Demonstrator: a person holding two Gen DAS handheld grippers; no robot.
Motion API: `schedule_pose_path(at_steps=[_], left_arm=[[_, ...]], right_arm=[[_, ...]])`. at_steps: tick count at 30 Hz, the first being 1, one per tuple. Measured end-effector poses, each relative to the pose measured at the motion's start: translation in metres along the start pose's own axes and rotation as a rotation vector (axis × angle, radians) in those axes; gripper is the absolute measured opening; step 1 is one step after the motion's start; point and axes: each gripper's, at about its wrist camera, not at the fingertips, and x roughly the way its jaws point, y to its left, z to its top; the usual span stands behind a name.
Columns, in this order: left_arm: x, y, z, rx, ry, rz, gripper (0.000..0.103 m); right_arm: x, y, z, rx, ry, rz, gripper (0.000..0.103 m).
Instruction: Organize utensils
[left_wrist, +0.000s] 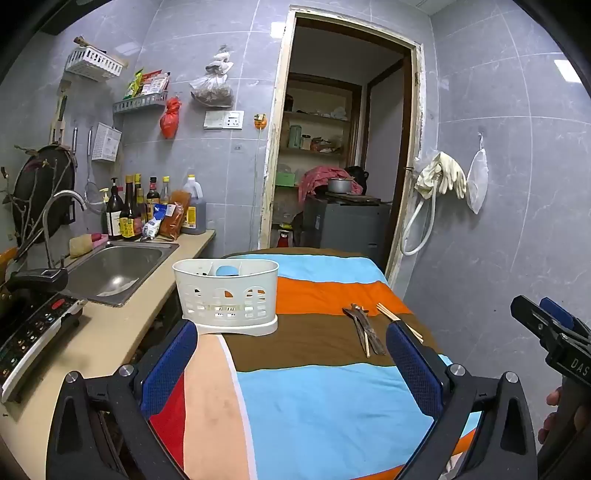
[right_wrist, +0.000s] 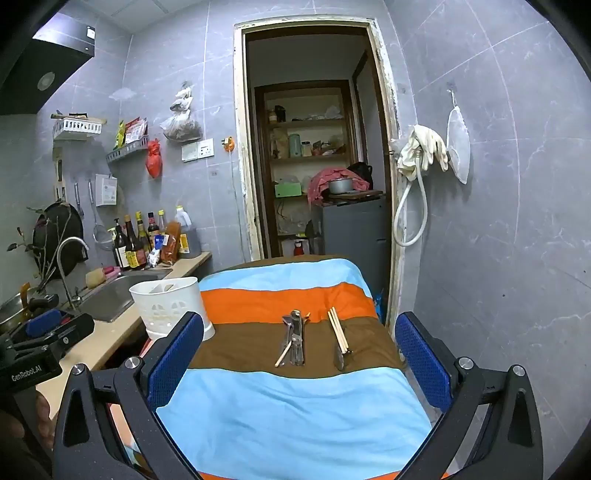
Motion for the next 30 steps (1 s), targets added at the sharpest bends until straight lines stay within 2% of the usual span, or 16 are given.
schedule_pose_path(at_steps=[10,12,30], left_arm=[[0.000,0.007,-0.001,-0.008,-0.001,-0.001,0.103],[0.000,0.007,-0.001,-0.012,-0.002,-0.003,0.103],[0.001,0.005,0.000,-0.014,-0.003,0.002,0.103]], right_arm=[[0.003,-0.005,0.001,-0.006,0.000,-0.001,0.102],[-0.003,0.011,-0.002,-0.014,0.001,0.000,0.102],[-0.001,0.012,-0.005,-0.021,0.006,0.002,0.102]])
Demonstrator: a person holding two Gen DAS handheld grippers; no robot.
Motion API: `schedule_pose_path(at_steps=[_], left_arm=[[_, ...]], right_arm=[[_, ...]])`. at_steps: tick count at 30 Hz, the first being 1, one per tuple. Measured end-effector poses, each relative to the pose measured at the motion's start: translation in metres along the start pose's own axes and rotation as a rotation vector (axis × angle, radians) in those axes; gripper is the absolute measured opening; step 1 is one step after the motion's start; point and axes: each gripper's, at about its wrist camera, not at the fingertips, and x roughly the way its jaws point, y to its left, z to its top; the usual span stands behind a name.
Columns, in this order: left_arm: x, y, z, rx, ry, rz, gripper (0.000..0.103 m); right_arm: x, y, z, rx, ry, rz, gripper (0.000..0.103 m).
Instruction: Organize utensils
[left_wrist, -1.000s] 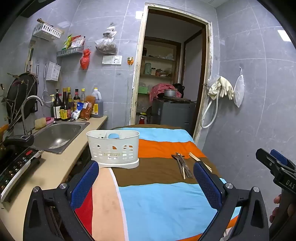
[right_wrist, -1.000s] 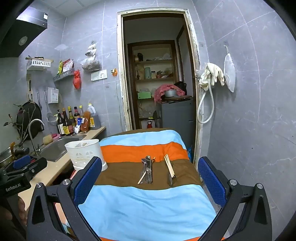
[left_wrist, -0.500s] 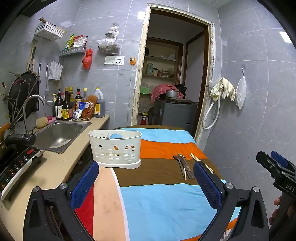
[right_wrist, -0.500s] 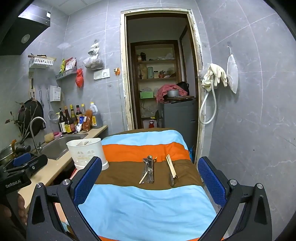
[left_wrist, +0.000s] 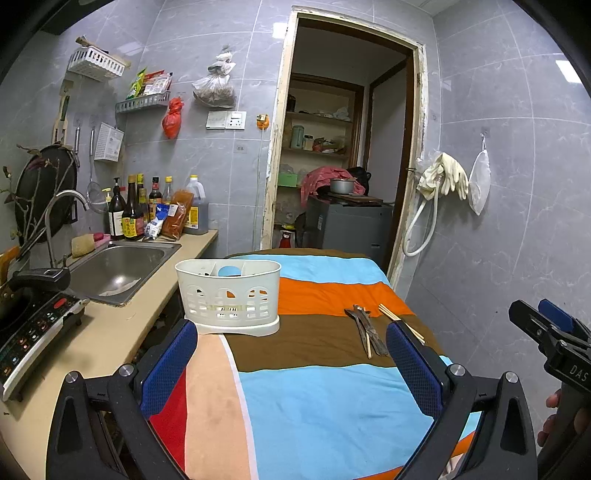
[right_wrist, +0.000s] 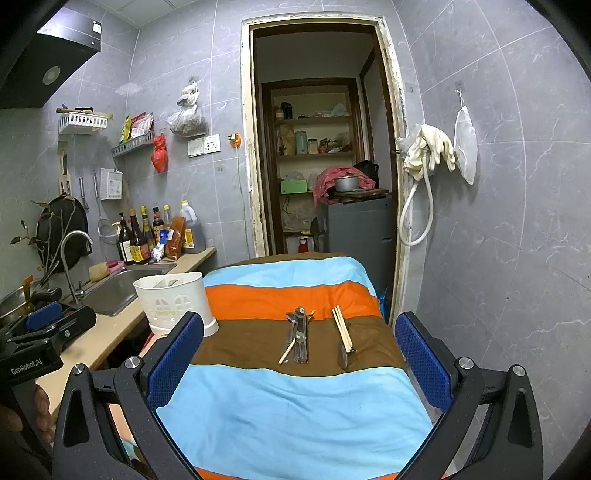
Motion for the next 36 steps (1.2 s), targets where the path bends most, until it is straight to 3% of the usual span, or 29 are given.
schedule_pose_path(at_steps=[36], left_arm=[[-0.0002,0.0005,-0.0007,0.000,0.000,0.002,0.103]], right_arm=[[0.0068,0.0023,-0.0074,0.000,0.010,0.008,0.102]])
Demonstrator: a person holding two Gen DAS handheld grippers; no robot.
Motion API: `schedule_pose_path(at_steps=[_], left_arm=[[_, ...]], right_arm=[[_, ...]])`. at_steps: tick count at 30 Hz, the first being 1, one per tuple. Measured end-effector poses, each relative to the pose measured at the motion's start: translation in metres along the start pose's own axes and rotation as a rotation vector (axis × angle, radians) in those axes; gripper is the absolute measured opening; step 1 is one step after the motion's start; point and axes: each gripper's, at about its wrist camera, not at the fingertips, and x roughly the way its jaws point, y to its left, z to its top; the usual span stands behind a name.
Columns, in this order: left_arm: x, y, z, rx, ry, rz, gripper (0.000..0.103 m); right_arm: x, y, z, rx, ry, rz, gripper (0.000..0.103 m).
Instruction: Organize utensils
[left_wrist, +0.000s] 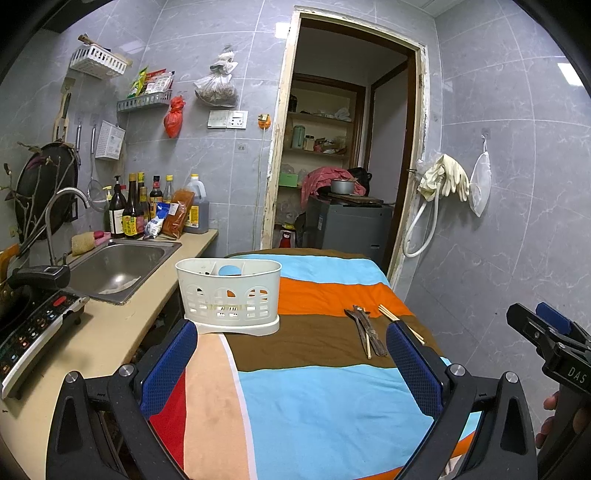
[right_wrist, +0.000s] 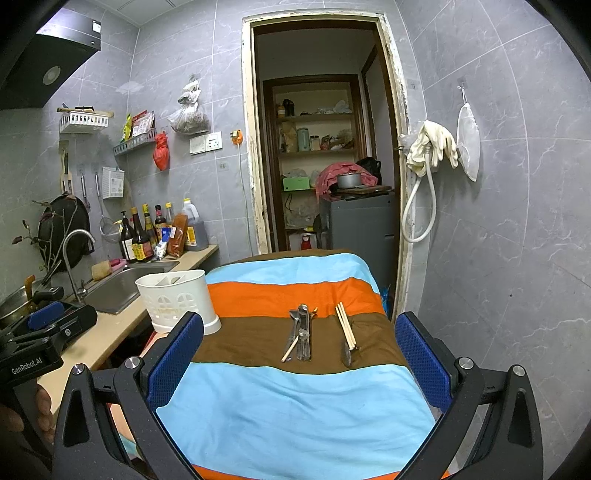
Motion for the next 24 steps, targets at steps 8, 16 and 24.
schedule_pose_path(at_steps=[8,16,24], left_arm=[[0.000,0.000,0.000,-0.001,0.000,0.000,0.103],[-0.001,0.001,0.001,-0.002,0.002,-0.002,0.103],[0.015,0.002,-0.004,0.000,0.014,-0.013,0.103]], right_arm=[[0.000,-0.001,0.001,-0.001,0.000,-0.001,0.102],[0.001,0.001,0.000,0.000,0.003,-0.002,0.102],[0.011,0.012,-0.007,0.010,0.019,-0.014,0.102]])
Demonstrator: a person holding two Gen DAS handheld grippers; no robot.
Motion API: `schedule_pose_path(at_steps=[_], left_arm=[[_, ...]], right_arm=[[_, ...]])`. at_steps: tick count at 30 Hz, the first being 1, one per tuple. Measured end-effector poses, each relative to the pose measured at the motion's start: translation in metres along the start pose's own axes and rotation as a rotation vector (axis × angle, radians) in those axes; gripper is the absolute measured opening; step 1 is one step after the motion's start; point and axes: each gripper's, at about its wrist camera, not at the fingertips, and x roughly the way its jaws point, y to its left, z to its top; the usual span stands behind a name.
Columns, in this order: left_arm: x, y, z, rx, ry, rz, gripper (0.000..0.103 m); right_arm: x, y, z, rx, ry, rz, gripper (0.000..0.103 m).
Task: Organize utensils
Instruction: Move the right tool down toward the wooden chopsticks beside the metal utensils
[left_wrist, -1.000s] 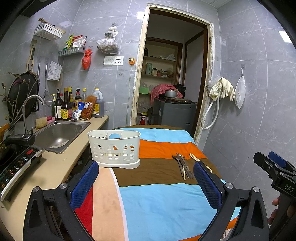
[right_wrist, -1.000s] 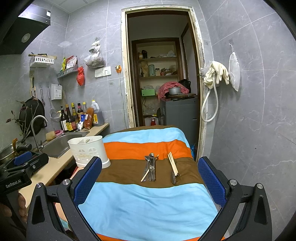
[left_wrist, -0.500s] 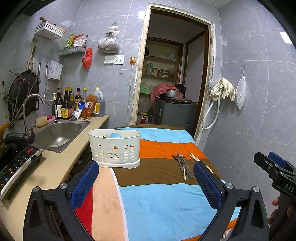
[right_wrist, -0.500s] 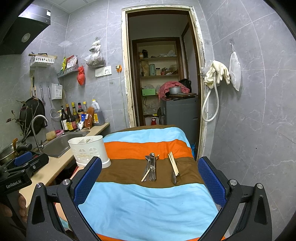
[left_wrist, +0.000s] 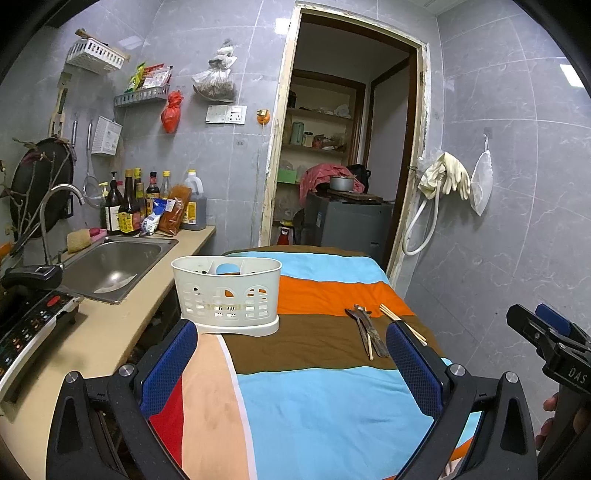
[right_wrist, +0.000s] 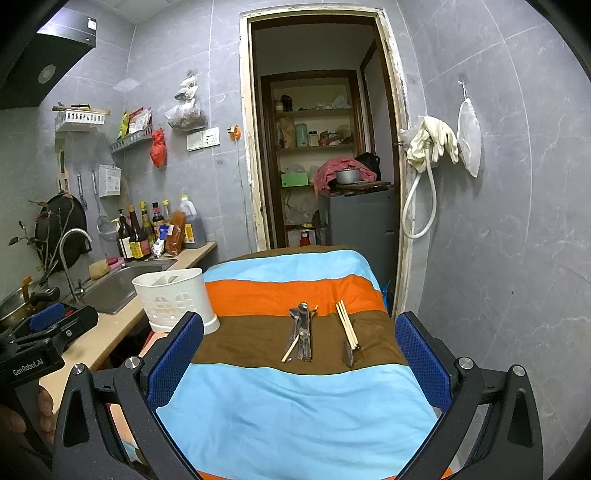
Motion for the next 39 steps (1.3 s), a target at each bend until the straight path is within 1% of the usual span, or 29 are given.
schedule_pose_path(at_steps=[4,9,13,17,23,27,31,33,36,39], left_arm=[[0.009,0.003,0.002,0.003,0.010,-0.017,0.103],[0.018,0.011,0.011,0.013,0.015,-0.047,0.103],[0.027,0.015,0.022,0.025,-0.007,-0.084,0.103],[0.037,0.012,0.033,0.065,-0.028,-0.123,0.103],[0.056,0.002,0.052,0.073,-0.061,-0.162,0.103],[0.071,-0.009,0.059,0.070,-0.077,-0.155,0.103],[0.094,-0.023,0.064,0.076,-0.070,-0.138,0.103],[0.109,-0.033,0.066,0.082,-0.043,-0.138,0.103],[0.134,-0.043,0.065,0.069,-0.010,-0.128,0.103],[0.165,-0.053,0.061,0.047,0.041,-0.115,0.103]], right_arm=[[0.000,0.004,-0.002,0.011,0.008,-0.015,0.102],[0.001,0.007,0.002,0.027,0.011,-0.037,0.102],[0.004,0.013,0.011,0.024,-0.001,-0.064,0.102],[0.007,0.016,0.021,0.028,-0.022,-0.083,0.102],[0.016,0.009,0.041,0.022,-0.044,-0.098,0.102],[0.033,-0.002,0.055,0.008,-0.050,-0.091,0.102],[0.059,-0.021,0.067,0.004,-0.061,-0.070,0.102],[0.075,-0.032,0.073,0.008,-0.056,-0.056,0.102],[0.106,-0.055,0.080,0.016,-0.020,-0.030,0.102],[0.135,-0.074,0.082,0.013,0.019,-0.013,0.102]])
